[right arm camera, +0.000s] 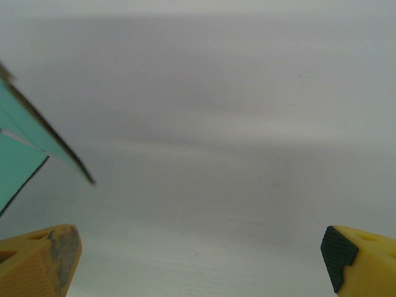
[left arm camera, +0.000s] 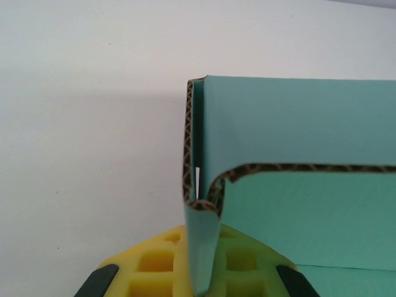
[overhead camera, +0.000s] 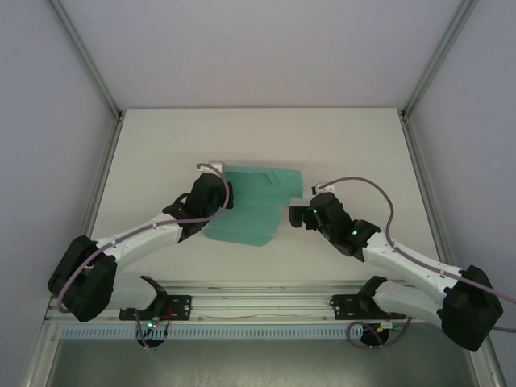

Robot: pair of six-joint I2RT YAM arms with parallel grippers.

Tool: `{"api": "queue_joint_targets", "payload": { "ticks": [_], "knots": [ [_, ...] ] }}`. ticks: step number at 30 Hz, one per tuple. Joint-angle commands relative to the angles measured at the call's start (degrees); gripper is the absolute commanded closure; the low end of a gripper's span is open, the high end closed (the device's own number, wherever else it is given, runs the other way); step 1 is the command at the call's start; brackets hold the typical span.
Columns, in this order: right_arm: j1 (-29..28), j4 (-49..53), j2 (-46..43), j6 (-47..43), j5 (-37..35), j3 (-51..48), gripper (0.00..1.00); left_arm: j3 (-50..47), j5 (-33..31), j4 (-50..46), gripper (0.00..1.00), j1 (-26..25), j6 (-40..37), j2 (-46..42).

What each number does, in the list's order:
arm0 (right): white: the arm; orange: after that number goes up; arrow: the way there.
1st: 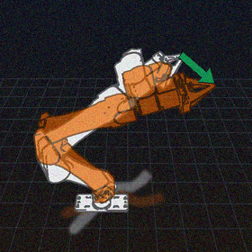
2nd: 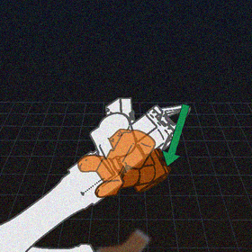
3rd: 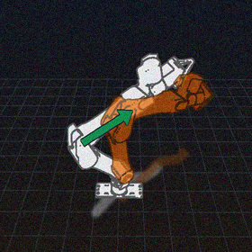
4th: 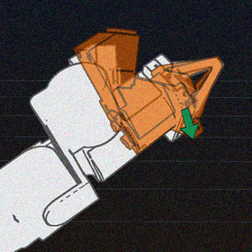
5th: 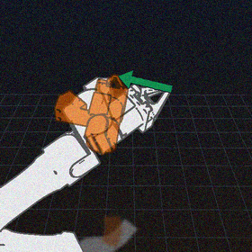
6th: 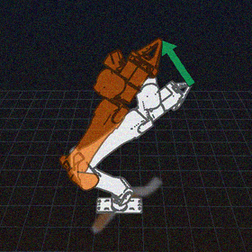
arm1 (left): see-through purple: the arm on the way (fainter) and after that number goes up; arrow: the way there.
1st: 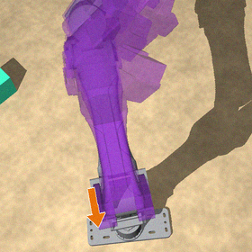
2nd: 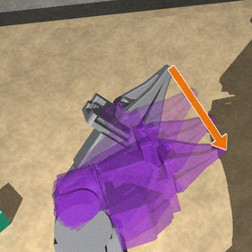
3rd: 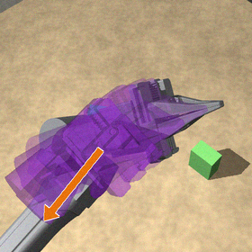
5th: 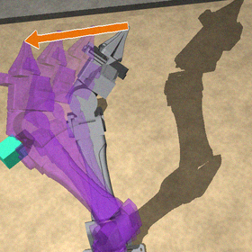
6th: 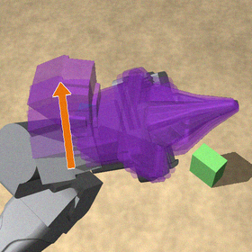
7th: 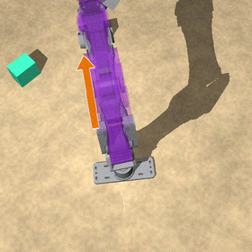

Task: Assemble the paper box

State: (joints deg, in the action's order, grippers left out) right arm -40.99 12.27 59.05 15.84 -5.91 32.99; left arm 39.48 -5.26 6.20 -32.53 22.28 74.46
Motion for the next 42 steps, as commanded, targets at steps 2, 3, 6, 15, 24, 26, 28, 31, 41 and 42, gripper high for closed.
{"api": "queue_joint_targets", "payload": {
  "ticks": [2, 3, 6, 15, 24, 26, 28, 31, 41, 42],
  "knots": [
    [0.21, 0.32, 0.79, -0.89, -3.44, 0.61, 0.00, -0.11, -1.44, -1.47, 1.00, 0.53, 0.29, -1.33],
    [0.21, -0.91, 0.90, -0.73, -3.50, 0.43, 0.00, -0.27, -0.83, -1.08, 1.00, 0.54, -0.02, -1.31],
    [0.21, -5.53, 0.73, -0.58, -2.64, 0.05, 0.00, -0.96, 2.17, 0.49, 1.00, 0.54, -1.21, -0.90],
    [0.19, -17.36, 3.26, -2.47, 6.62, 0.23, 0.00, 0.24, 5.85, 0.67, 1.00, 0.48, -2.11, 2.74],
    [0.16, -20.64, 8.70, -0.27, 2.57, 3.16, 0.00, 0.42, 8.33, 2.53, 1.00, 0.32, -2.24, 4.94],
    [0.21, -22.00, 9.57, 0.80, 1.94, 3.43, 0.00, 0.74, 8.60, 2.58, 1.00, 0.20, -2.15, 5.50],
    [0.27, -22.10, 9.77, 1.27, 2.96, 3.54, 0.00, 1.12, 8.81, 1.43, 1.00, 0.03, -2.63, 6.22],
    [0.30, -24.39, 8.75, 2.03, 3.18, 2.55, 0.00, 0.51, 9.75, 1.88, 1.00, 0.01, -3.91, 6.42],
    [0.40, -23.61, 11.69, -0.98, 6.35, 3.97, 0.00, -0.43, 15.76, 6.54, 1.00, -0.19, -3.43, 5.45],
    [0.40, -23.43, 11.98, -1.20, 6.50, 4.17, 0.00, -0.31, 15.72, 6.22, 1.00, -0.23, -2.98, 5.27]
  ]
}}
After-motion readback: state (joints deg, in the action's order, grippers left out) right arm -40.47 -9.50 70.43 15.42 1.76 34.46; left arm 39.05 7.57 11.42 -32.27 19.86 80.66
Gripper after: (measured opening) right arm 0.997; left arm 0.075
